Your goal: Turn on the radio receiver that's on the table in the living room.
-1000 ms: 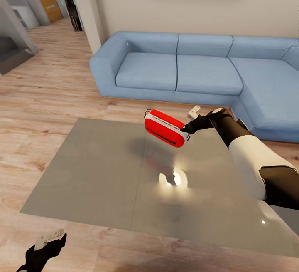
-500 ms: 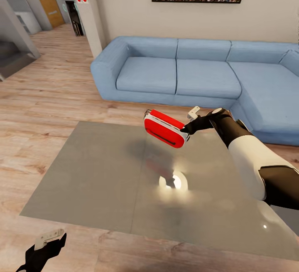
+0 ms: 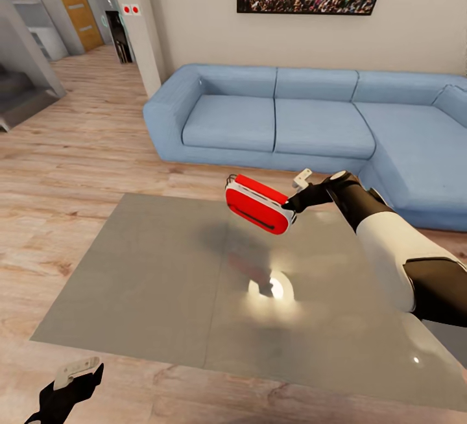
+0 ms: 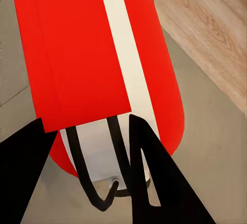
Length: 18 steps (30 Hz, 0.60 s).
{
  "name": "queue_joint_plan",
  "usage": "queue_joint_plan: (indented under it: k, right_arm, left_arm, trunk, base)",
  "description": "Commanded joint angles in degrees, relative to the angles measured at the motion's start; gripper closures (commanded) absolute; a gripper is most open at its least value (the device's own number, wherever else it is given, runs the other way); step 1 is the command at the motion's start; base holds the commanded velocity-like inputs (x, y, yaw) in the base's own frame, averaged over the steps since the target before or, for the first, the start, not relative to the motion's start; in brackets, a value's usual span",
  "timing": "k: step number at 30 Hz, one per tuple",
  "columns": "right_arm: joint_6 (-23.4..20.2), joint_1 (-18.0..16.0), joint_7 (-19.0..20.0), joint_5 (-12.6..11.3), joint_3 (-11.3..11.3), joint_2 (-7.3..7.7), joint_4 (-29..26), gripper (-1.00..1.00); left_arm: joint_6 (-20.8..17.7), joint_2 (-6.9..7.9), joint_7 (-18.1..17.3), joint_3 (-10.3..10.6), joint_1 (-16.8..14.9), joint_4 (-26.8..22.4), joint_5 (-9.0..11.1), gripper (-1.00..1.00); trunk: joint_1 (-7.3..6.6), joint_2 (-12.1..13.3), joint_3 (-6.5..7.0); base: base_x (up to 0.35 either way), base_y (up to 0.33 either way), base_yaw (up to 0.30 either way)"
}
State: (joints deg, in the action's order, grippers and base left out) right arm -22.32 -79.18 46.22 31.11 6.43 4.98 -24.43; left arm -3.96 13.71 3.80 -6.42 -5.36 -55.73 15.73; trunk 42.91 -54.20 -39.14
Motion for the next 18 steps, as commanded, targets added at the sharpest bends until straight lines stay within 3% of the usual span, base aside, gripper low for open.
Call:
queue_joint_plan:
  k: [1,12,18]
  right_arm:
    - [-0.02,-0.01,0.04,-0.26,-0.10,0.03,-0.02,1.00]
    - [0.09,0.08,0.17,-0.26,-0.11,0.25,2.49,1.00]
    - [0.12,0.08,0.14,-0.26,-0.13,0.49,4.53,1.00]
  left_arm:
    - [0.00,-0.02,-0.01,0.00,0.00,-0.03,0.00,-1.00]
    - [-0.08,-0.13,-0.14,0.00,0.04,-0.19,0.13,-1.00]
    - [-0.09,-0.18,-0.21,0.00,0.00,-0.25,0.17,-1.00]
  trunk:
    - [0.00,0.00,0.10]
    - [0.00,0.00,0.81]
    - [-1.32,2.41,1.91]
  base:
    - [0.000,0.000,0.000]
    - [0.000,0.000,0.000]
    - [0.000,0.000,0.000]
